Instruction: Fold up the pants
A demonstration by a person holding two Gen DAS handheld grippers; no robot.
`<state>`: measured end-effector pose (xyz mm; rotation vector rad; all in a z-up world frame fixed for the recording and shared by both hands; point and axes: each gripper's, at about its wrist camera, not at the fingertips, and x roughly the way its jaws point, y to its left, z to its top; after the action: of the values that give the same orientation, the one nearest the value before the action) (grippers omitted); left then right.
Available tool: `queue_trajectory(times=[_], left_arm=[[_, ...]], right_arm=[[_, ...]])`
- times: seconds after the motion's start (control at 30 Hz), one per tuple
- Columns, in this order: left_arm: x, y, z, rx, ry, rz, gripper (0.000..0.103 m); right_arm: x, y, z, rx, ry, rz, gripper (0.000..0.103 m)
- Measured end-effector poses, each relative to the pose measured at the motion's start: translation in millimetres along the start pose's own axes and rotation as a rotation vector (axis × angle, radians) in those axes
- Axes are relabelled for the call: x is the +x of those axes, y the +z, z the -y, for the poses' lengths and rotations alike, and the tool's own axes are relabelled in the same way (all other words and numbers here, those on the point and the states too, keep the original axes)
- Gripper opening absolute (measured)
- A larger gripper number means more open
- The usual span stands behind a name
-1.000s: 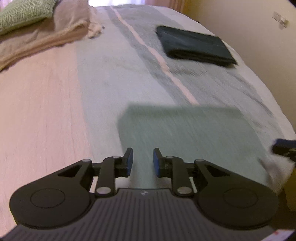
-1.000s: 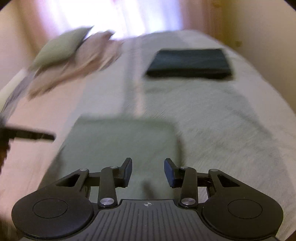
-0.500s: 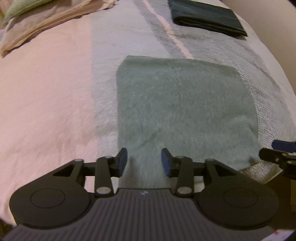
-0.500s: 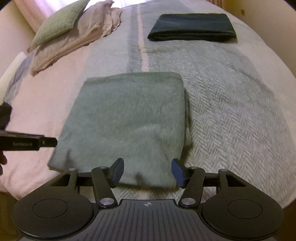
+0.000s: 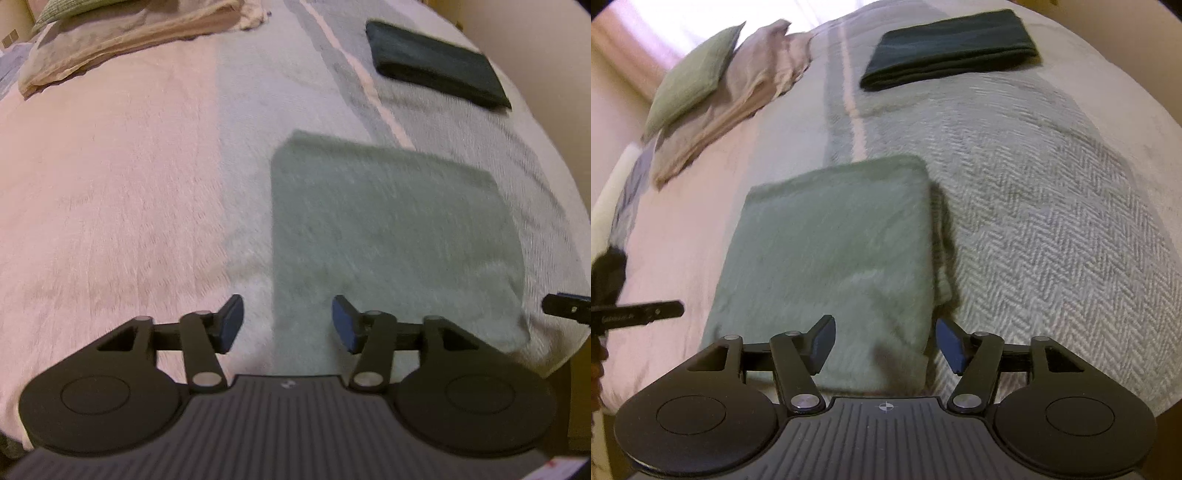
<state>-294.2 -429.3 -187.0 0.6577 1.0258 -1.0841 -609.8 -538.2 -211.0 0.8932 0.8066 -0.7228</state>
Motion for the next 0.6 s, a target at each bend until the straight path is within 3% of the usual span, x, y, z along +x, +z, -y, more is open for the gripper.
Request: queue_trajectory(times=[0.1,0.2,0.33,0.6], left_arm=[[9.7,10.0,-16.0,0.033,-0.013,0.018,0.056],[20.7,22.4,-21.4,0.066,0.011,-0.014,0.056],[22.8,33.3,-20.2,0.089,-0.015,-0.022,0.059],[24.0,32.6,-12.3,0.1,-0.048,-0.036,0.06]], right_arm=[[1.5,9.9,7.4,0.04,-0.002,0.02,0.062],[4.2,18.4,9.1,0.062,-0.029,0.027,0.063],[10.3,25.4,2.1,0.063,-0.072,0.009,0.063],[10.6,20.1,-2.3,0.059,-0.065,0.011,0.063]])
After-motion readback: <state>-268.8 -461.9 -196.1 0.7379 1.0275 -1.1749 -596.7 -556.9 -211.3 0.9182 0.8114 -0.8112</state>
